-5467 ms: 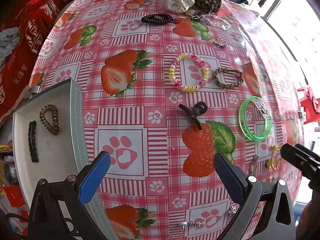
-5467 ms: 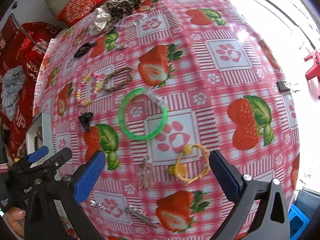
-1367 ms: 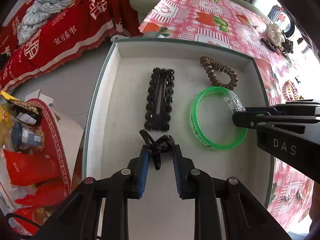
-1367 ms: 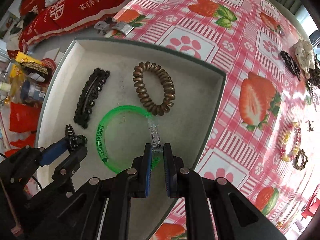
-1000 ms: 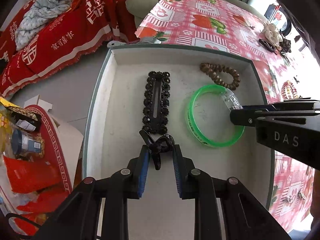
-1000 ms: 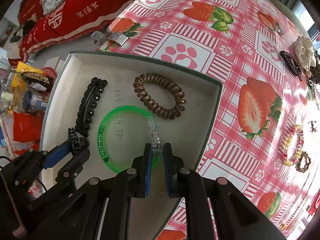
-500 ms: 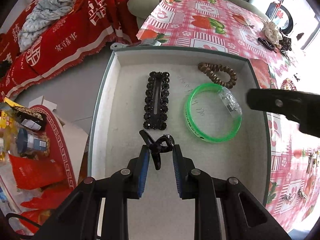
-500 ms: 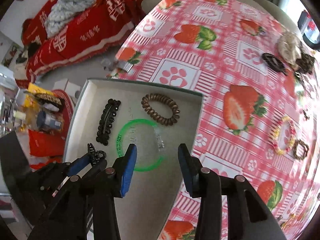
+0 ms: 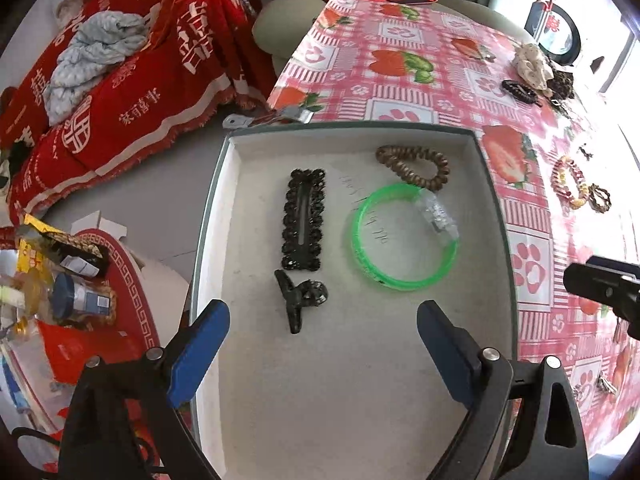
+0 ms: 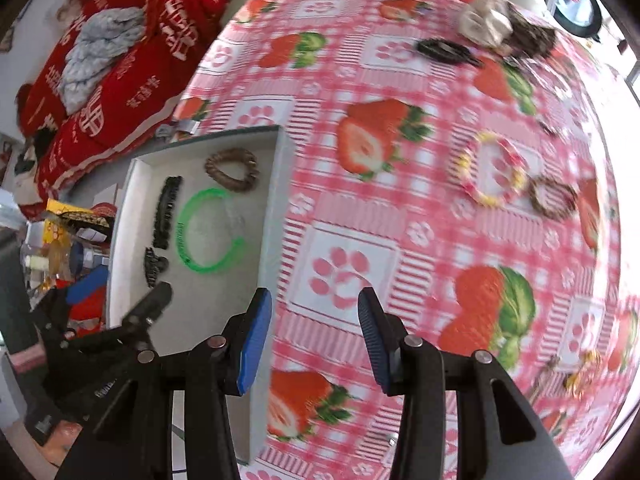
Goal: Organize jewelry
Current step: 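Move both tools back toward the beaded bracelets on the table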
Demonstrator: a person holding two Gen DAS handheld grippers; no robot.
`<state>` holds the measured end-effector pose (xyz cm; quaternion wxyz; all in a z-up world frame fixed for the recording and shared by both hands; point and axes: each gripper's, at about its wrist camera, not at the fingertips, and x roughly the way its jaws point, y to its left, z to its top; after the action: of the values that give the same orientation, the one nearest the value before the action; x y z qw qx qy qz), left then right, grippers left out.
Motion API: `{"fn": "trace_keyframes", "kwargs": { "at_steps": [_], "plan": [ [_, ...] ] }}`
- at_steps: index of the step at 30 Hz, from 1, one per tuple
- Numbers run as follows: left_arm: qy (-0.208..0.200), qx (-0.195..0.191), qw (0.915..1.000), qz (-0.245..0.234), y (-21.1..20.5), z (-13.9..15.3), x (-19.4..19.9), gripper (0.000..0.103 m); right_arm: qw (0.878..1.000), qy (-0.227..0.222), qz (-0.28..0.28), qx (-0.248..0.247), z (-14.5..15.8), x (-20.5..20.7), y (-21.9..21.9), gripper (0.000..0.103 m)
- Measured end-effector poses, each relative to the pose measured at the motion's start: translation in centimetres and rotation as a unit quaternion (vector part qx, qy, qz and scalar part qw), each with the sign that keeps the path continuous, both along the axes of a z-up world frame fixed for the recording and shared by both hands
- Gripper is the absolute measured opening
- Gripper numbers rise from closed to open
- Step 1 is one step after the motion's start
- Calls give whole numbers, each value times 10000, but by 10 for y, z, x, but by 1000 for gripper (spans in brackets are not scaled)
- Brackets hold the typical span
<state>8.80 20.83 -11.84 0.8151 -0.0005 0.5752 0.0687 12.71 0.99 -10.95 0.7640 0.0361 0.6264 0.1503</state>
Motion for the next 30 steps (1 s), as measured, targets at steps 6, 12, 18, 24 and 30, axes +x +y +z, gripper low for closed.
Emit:
{"fn": "trace_keyframes", "kwargs": {
  "at_steps": [6,12,18,24,30],
  "plan": [
    [-66,11,9994,-328,-22,12,2,103,9993,62,-357,77,-1,-11,-35,63],
    [-46,-69,9970,-771,-61,24,8,103,9964,76,-818,210,0,-22,-81,84],
    [-1,-198,9922,-1229,-114,29,10,103,9883,145,-1506,191,-3,-37,-144,84],
    [83,-269,9881,-1513,-159,26,16,103,9788,277,-2028,72,-12,-49,-201,84],
    [232,-368,9867,-1565,-188,18,35,103,9740,298,-2246,66,-15,-53,-236,84]
  ]
}}
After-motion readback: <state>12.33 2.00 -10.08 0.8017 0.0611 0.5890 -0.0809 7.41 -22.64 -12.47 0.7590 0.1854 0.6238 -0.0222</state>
